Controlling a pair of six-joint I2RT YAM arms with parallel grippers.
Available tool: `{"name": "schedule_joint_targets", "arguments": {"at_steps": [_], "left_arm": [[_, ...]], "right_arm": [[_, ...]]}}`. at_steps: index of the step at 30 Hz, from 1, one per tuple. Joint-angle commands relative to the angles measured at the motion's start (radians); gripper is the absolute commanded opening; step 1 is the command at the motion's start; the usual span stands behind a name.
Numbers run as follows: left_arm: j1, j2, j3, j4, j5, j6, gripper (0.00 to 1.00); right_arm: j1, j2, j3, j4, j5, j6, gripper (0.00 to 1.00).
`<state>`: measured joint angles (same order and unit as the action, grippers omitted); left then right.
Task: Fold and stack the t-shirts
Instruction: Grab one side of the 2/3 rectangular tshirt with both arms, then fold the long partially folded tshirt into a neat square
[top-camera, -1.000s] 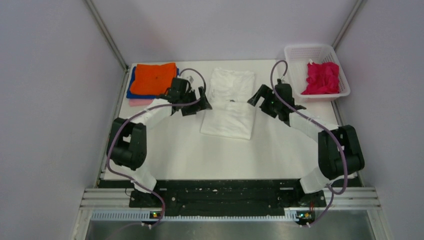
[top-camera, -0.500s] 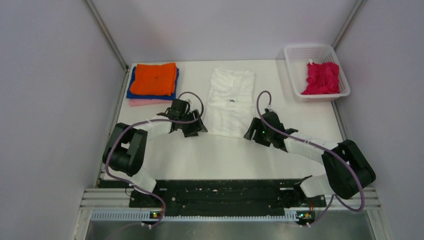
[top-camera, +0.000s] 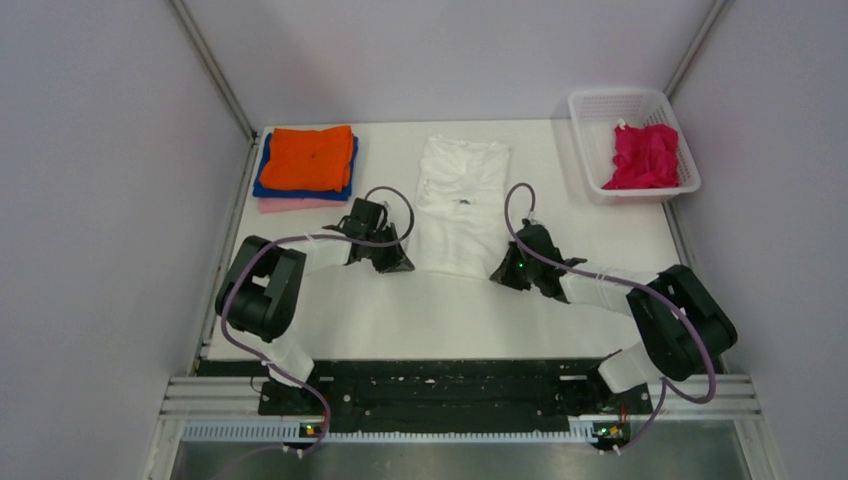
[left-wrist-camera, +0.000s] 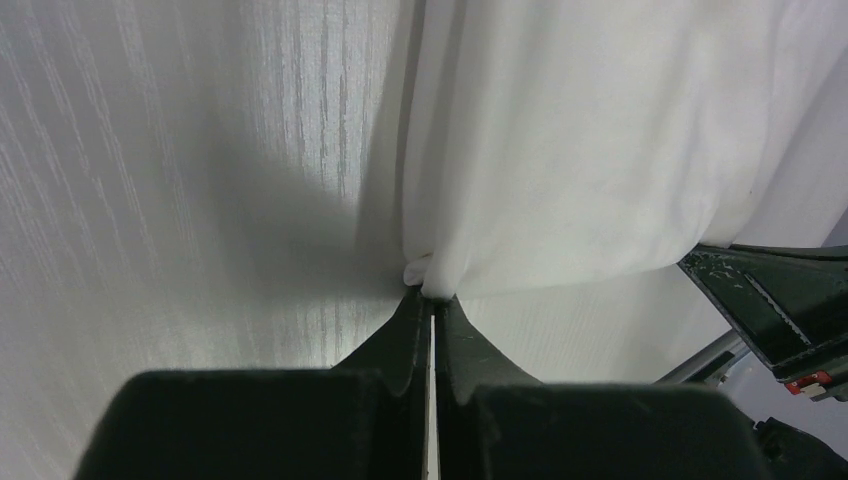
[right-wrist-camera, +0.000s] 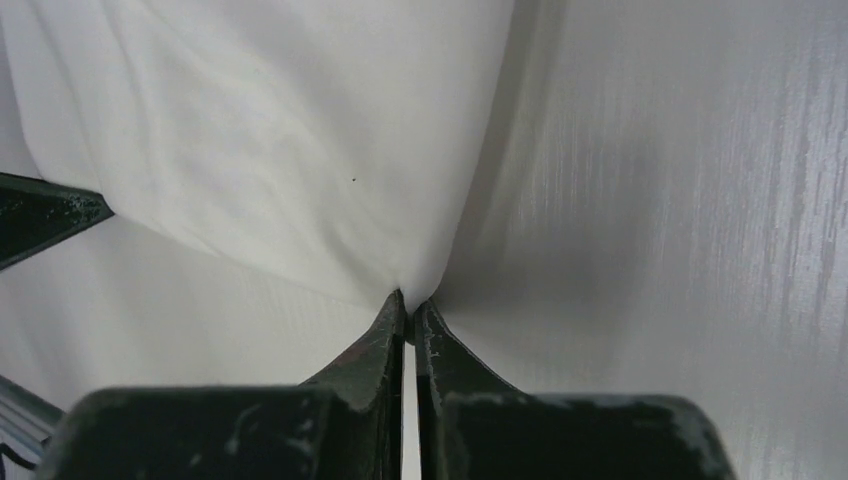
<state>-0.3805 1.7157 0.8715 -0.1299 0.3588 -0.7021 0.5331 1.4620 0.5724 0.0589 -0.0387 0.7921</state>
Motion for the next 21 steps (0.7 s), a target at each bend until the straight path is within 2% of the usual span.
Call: {"name": "schedule_joint_targets", "arguments": {"at_steps": [1,3,7,11,15,21], "left_arm": [[-0.008,-0.038,-0.025,0.002,-0.003,0.004,0.0],[-0.018,-0.103,-0.069,-0.022,-0.007,0.007,0.0],[-0.042,-0.329,-0.179,-0.117,-0.044,0.027,0.0],[-0.051,-0.569,-0.21,-0.26,-0.073,0.052,0.0],[-0.056,-0.794,-0.199,-0.354,-0.075,0.053,0.0],[-0.056,-0.979,-0.166,-0.399,-0.082,0.026,0.0]], "right_arm": [[0.028,0.0,0.029,-0.052,-0.062,-0.031,0.0],[0.031,-0.058,0.01,-0.114,-0.112,-0.036,0.0],[0.032,-0.233,-0.035,-0.229,-0.232,-0.091,0.0],[0.033,-0.383,-0.002,-0.351,-0.431,-0.167,0.0],[0.033,-0.484,0.033,-0.367,-0.614,-0.201,0.0],[0.033,-0.56,0.064,-0.298,-0.714,-0.192,0.0]]}}
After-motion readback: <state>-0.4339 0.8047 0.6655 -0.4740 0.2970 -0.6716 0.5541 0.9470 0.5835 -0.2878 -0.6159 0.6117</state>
